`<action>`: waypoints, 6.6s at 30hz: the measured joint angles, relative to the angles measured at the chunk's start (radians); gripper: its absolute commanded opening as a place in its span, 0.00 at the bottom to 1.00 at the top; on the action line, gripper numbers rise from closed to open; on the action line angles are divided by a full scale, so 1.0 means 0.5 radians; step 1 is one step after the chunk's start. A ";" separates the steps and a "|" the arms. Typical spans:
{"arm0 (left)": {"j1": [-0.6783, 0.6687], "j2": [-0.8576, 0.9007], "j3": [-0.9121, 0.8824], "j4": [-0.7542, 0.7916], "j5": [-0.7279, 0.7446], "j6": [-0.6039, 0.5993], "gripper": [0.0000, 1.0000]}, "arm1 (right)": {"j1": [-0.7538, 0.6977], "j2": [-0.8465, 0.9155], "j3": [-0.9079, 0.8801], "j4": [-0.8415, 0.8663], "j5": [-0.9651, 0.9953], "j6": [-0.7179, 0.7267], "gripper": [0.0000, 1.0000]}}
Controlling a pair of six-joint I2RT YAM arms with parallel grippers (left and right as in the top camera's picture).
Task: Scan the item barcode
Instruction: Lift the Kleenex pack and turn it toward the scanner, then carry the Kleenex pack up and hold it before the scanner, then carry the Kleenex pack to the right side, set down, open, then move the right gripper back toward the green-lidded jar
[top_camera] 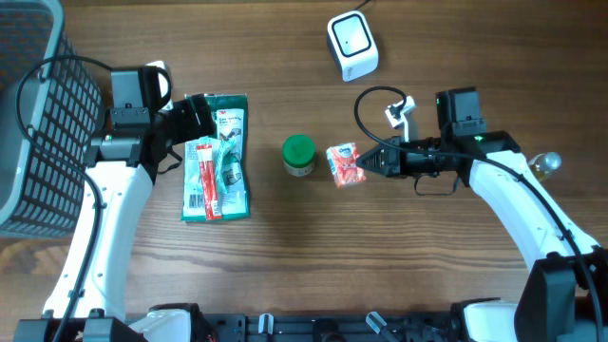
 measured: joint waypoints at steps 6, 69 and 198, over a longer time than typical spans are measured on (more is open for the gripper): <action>0.000 0.000 0.000 0.000 0.000 0.001 1.00 | 0.000 0.000 0.000 0.031 -0.800 -0.172 0.04; 0.000 0.000 0.000 0.000 0.000 0.000 1.00 | 0.502 0.894 2.059 -0.817 2.673 -0.372 0.05; 0.000 -0.001 0.000 0.000 0.000 0.000 1.00 | -0.217 0.708 0.655 -0.433 1.183 -0.069 1.00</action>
